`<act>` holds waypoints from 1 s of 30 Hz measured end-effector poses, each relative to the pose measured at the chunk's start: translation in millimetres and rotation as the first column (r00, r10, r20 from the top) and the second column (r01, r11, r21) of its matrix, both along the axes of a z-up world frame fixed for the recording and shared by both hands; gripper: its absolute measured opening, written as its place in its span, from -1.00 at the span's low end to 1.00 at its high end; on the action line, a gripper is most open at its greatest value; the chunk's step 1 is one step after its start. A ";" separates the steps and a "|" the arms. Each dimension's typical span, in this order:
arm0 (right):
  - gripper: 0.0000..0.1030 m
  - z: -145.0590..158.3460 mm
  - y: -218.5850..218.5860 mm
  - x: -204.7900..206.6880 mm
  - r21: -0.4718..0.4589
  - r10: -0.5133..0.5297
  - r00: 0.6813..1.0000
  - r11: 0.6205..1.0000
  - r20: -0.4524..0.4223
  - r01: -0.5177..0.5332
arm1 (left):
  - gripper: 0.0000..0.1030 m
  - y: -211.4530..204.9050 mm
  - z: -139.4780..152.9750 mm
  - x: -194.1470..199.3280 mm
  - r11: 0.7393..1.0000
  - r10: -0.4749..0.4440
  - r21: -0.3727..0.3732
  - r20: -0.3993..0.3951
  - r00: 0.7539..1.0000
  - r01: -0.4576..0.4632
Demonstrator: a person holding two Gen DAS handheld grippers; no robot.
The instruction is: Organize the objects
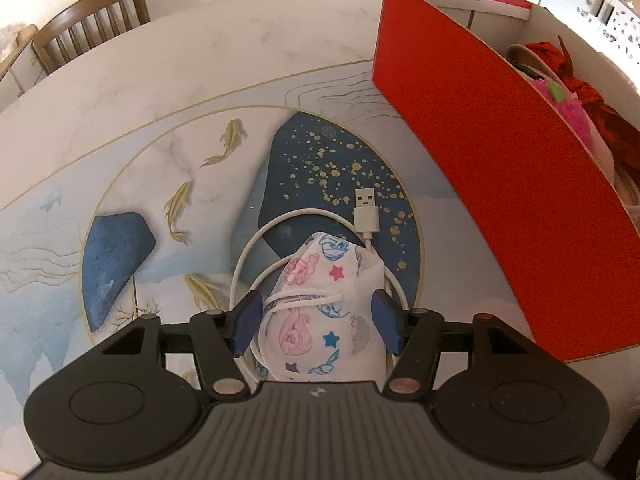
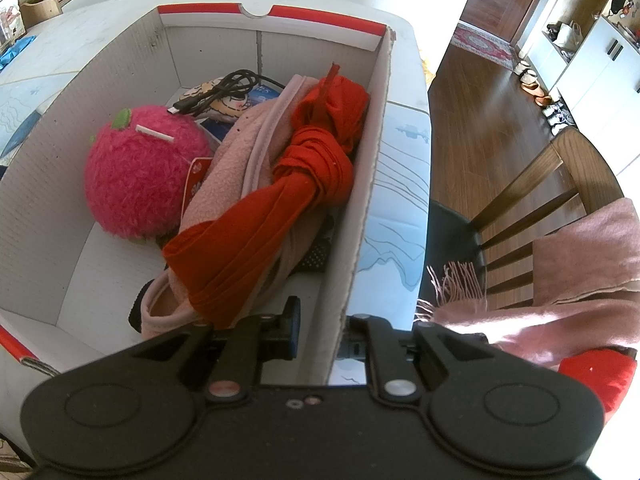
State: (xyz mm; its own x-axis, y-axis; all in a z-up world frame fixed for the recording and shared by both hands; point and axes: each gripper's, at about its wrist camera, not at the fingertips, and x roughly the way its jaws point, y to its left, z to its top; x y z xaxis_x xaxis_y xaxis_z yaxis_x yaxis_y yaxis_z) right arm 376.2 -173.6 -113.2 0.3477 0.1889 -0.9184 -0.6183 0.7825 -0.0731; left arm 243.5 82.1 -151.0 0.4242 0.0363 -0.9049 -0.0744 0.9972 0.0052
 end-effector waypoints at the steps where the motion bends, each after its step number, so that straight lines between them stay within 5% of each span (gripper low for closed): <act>1: -0.73 0.0 0.0 -0.2 -0.001 0.001 1.000 1.000 0.000 -0.001 | 0.04 0.4 0.3 -0.1 1.000 -0.001 0.000 0.000 1.000 0.001; 2: -0.72 0.2 -0.1 0.1 0.000 0.000 1.000 1.000 0.000 0.000 | -0.03 0.8 0.3 0.0 1.000 -0.002 0.000 0.002 1.000 0.002; 4: -0.72 -0.2 -0.5 -0.9 0.000 -0.001 1.000 1.000 -0.001 0.001 | -0.56 3.6 1.7 -1.1 1.000 0.002 -0.015 0.011 1.000 -0.002; 6: -0.72 0.2 0.0 -0.3 0.000 0.000 1.000 1.000 0.000 0.000 | -0.84 4.5 2.0 -2.3 1.000 -0.003 -0.025 0.014 1.000 0.004; 13: -0.74 0.1 0.2 -0.6 0.000 -0.002 1.000 1.000 -0.001 0.002 | -1.00 -3.2 4.0 -6.1 0.999 -0.015 -0.034 0.025 1.000 0.016; 19: -0.75 0.3 0.6 -0.6 0.000 0.000 1.000 1.000 -0.001 0.000 | -0.98 -5.3 12.2 -16.3 0.992 -0.026 -0.120 0.024 0.999 0.029; 23: -0.75 0.5 0.7 -0.3 -0.001 0.000 1.000 1.000 0.000 0.000 | -0.91 -14.3 15.1 -17.8 0.995 -0.057 -0.077 0.013 0.998 0.058; 26: -0.74 0.7 0.0 -0.9 -0.003 0.002 1.000 1.000 0.000 -0.002 | -0.51 -11.3 16.4 -14.6 0.997 -0.028 -0.072 0.028 0.999 0.030; 28: -0.74 0.3 -0.8 0.1 -0.003 0.002 1.000 1.000 -0.001 -0.002 | 0.01 -8.9 16.5 -11.8 0.997 -0.017 -0.074 0.037 0.999 0.020; 30: -0.74 0.8 -0.2 0.5 -0.003 0.003 1.000 1.000 0.000 -0.003 | 0.02 -8.2 14.9 -9.5 0.997 -0.025 -0.079 0.035 0.999 0.028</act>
State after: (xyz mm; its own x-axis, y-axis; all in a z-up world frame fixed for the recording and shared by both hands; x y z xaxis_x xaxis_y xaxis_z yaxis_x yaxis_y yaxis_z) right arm 376.7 -173.8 -112.4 0.3472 0.1868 -0.9190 -0.6205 0.7806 -0.0757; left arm 234.0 73.9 -136.2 0.4544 -0.0464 -0.8896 -0.0469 0.9960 -0.0758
